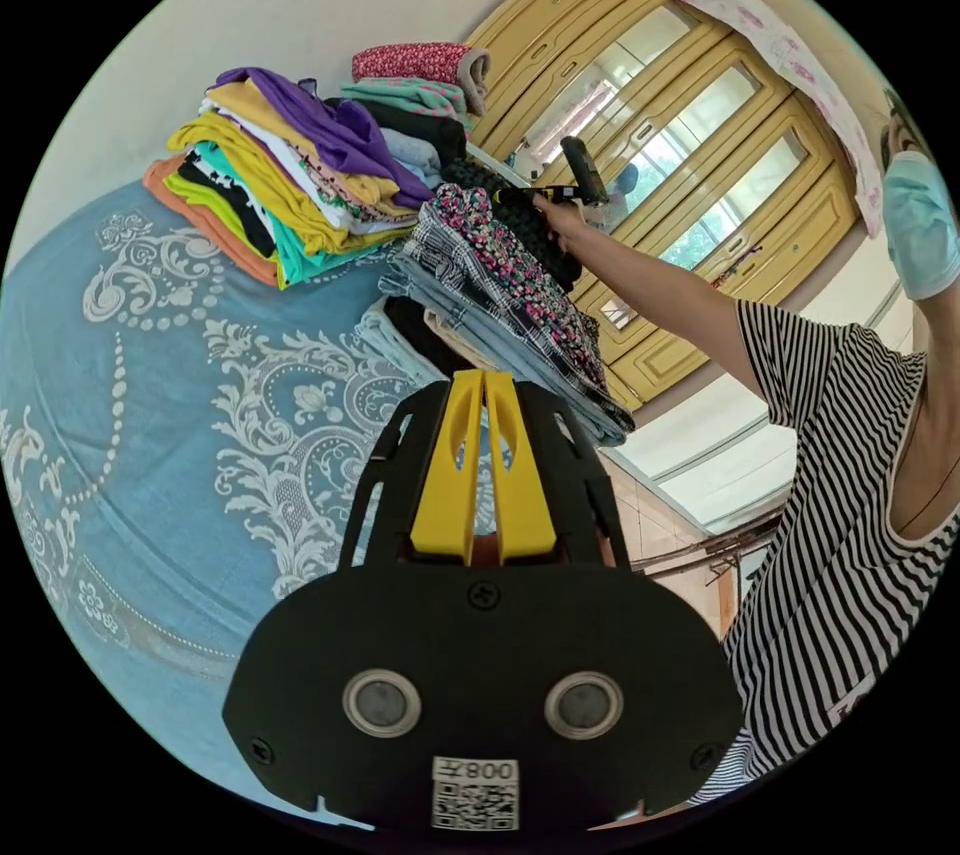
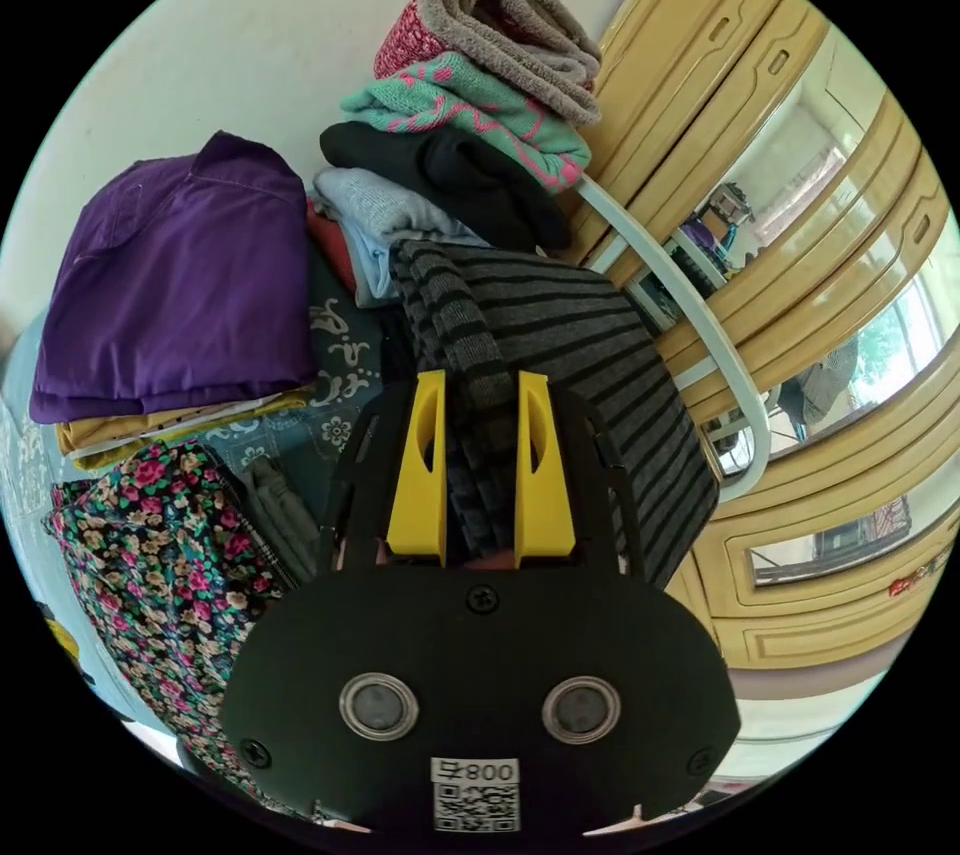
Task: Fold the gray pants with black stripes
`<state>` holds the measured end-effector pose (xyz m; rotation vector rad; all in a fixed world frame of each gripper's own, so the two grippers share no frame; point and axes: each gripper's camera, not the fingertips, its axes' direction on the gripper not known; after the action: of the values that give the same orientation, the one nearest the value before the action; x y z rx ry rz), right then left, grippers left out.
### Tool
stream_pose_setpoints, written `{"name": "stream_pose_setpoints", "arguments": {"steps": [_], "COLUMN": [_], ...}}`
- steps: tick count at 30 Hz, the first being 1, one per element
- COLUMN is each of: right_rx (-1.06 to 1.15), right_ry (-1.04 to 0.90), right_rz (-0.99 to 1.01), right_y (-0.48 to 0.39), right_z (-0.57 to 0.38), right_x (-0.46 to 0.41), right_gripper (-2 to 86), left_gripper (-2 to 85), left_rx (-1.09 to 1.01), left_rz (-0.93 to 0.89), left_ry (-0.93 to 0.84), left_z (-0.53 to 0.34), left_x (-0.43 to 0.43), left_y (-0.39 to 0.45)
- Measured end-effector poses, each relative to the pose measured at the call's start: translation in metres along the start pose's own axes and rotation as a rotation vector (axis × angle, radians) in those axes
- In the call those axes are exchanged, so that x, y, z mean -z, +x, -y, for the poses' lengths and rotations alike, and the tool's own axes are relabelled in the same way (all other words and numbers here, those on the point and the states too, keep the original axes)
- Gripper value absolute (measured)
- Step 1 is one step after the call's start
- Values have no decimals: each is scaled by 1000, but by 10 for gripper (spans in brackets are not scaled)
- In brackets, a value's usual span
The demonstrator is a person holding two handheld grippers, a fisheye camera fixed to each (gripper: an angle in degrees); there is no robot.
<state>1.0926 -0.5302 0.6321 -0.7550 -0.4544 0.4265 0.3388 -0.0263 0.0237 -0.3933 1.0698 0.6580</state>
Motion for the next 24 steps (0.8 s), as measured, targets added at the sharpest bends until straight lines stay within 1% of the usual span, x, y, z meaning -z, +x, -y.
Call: {"name": "stream_pose_setpoints", "arguments": {"steps": [2, 5, 6, 8, 10, 11, 13, 17, 19, 24], "right_rx": [-18, -136, -210, -338, -517, -555, -661, -687, -634, -486], "right_ry": [-1, 13, 30, 88, 202, 231, 352, 530, 630, 789], "right_rz": [21, 143, 214, 343, 531, 577, 724, 897, 985, 1158], "right_y": [3, 22, 34, 56, 90, 99, 126, 144, 141, 104], "right_z": [-5, -18, -27, -45, -78, -87, -118, -148, -152, -142], "right_x": [-1, 3, 7, 15, 31, 35, 57, 105, 148, 245], "right_gripper": [87, 62, 58, 53, 49, 49, 47, 45, 44, 43], "left_gripper": [1, 1, 1, 1, 1, 2, 2, 2, 2, 4], "left_rx": [34, 49, 47, 40, 38, 44, 58, 68, 53, 3], "left_rz": [-8, 6, 7, 15, 15, 10, -6, -29, -33, -2], "left_ry": [-19, -33, -36, -45, -46, -44, -38, -6, 20, 95], "left_z": [-21, -46, -50, -69, -84, -95, -110, -144, -157, -197], "left_x": [8, 23, 27, 42, 55, 63, 76, 109, 128, 190], "left_y": [-3, -1, 0, 7, 11, 14, 17, 31, 41, 69]}}
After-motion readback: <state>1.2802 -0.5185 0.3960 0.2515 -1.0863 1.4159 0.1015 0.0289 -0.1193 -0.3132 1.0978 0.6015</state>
